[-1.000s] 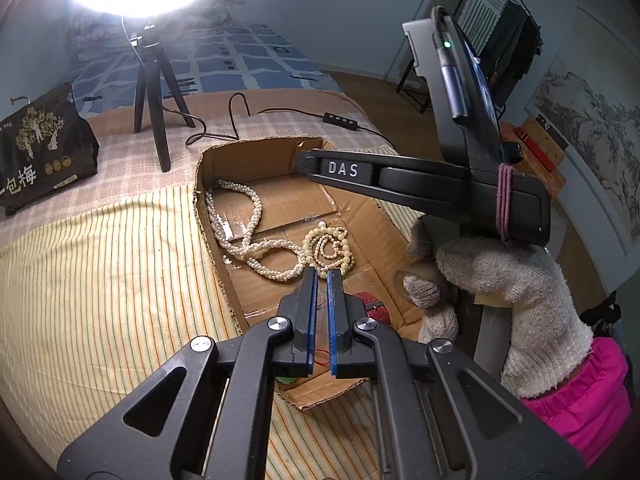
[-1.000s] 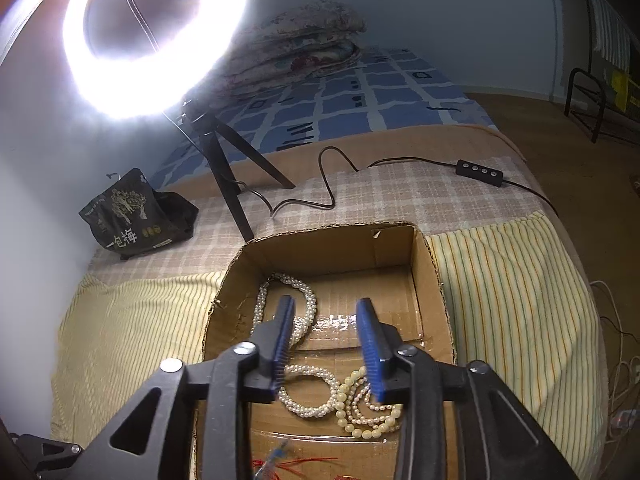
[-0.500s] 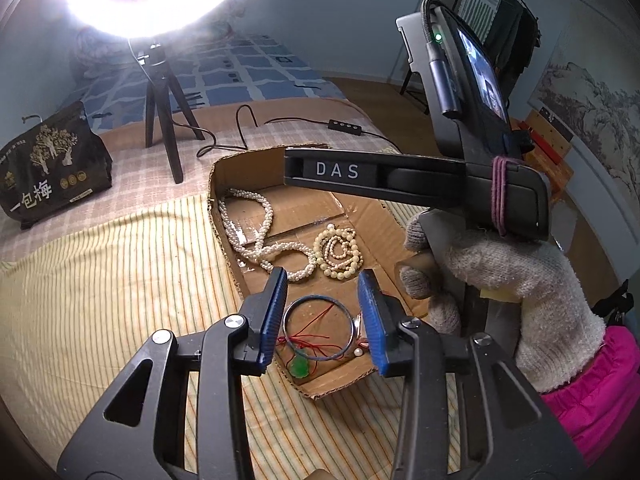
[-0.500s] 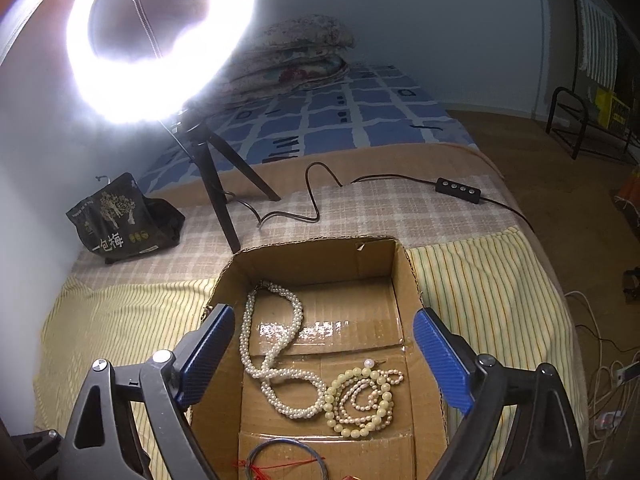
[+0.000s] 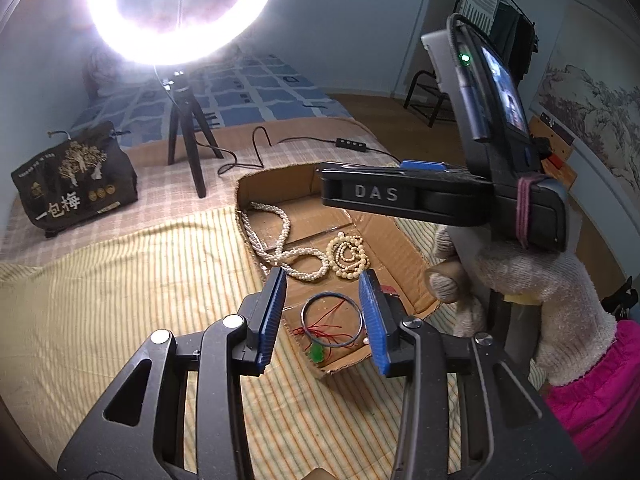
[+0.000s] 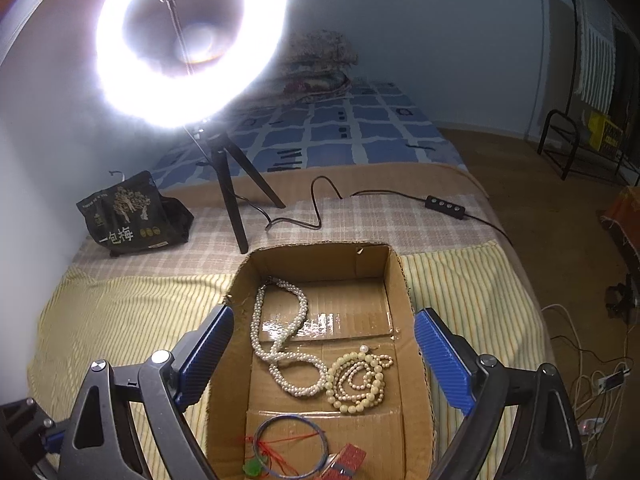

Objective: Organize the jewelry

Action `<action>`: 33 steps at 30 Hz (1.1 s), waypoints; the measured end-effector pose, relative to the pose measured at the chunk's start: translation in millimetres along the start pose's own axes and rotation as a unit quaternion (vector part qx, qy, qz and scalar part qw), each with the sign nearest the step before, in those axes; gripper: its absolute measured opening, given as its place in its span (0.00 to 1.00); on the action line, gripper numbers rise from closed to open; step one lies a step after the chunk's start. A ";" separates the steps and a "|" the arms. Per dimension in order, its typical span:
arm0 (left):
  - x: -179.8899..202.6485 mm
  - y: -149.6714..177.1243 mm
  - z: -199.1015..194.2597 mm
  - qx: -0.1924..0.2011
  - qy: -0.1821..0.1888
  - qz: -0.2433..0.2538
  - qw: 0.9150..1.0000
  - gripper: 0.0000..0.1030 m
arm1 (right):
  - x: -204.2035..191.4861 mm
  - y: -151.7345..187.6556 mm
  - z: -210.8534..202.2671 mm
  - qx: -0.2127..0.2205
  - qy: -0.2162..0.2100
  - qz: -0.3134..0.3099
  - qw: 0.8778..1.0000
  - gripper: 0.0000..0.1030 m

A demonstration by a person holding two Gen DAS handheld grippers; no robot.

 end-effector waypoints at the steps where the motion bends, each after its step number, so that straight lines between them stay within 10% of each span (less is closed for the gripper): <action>1: -0.9 0.0 -4.2 0.003 -0.001 0.000 1.000 0.40 | -0.7 0.2 -3.8 0.003 0.001 0.000 1.000 0.91; 33: -11.8 29.1 -134.5 0.110 -0.078 0.047 0.990 0.87 | -45.3 35.8 -159.3 0.139 0.048 -0.036 0.988 1.00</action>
Point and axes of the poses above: each gripper's, at about its wrist camera, not at the fingertips, and z roughly the way its jaws point, x to its right, y to its underside, the point moved 7 cm from there along z, roughly the way its jaws point, and after that the axes turned 7 degrees about z, right-handed, at the moved point
